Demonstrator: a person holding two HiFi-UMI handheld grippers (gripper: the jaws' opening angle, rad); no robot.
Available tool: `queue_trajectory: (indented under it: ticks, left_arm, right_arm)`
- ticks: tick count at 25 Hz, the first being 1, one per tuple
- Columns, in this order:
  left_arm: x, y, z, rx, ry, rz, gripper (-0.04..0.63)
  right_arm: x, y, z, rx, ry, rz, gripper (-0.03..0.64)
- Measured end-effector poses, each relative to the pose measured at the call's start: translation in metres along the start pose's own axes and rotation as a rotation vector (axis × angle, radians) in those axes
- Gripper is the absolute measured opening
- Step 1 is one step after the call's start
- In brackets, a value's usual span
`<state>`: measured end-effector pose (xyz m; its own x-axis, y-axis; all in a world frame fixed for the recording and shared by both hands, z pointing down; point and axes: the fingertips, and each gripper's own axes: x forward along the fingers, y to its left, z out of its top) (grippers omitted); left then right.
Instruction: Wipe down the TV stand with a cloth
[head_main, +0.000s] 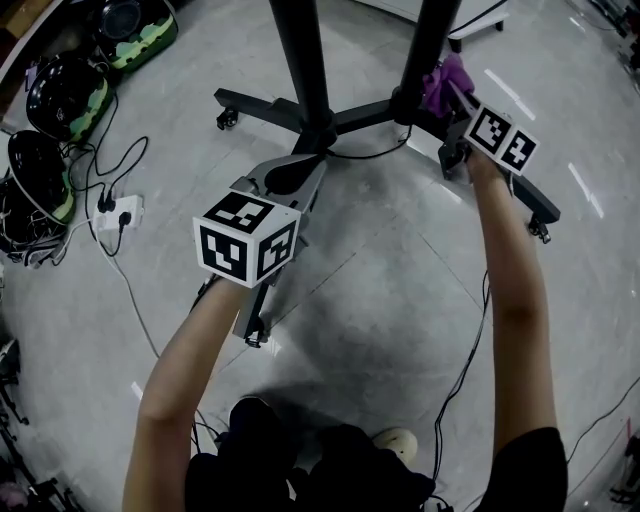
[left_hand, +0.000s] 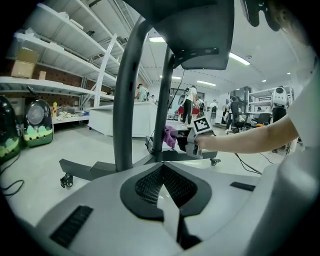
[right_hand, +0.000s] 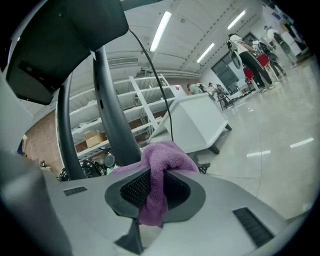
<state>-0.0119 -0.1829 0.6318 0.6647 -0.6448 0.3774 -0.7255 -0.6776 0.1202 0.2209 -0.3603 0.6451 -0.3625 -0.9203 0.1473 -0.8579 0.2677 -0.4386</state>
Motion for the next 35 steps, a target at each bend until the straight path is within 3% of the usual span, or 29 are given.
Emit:
queue_trajectory:
  ticks: [7, 10, 20, 27, 35]
  left_arm:
    - [-0.009, 0.013, -0.008, -0.043, 0.002, 0.024, 0.006]
    - [-0.009, 0.014, -0.011, -0.049, 0.004, 0.023, 0.006]
    - [-0.015, 0.009, -0.007, -0.056, -0.018, 0.014, 0.006]
    - [-0.035, 0.01, -0.009, -0.067, -0.036, 0.006, 0.006]
    - [-0.092, 0.028, -0.029, -0.098, -0.072, 0.059, 0.006]
  right_arm:
    - [0.007, -0.014, -0.037, -0.021, 0.098, -0.059, 0.074]
    - [0.006, -0.017, -0.039, 0.023, 0.087, -0.06, 0.074]
    - [-0.024, 0.005, -0.046, -0.022, 0.118, -0.009, 0.074]
    - [-0.063, 0.078, -0.066, -0.141, 0.175, 0.156, 0.074]
    - [-0.106, 0.224, -0.127, -0.271, 0.273, 0.466, 0.074]
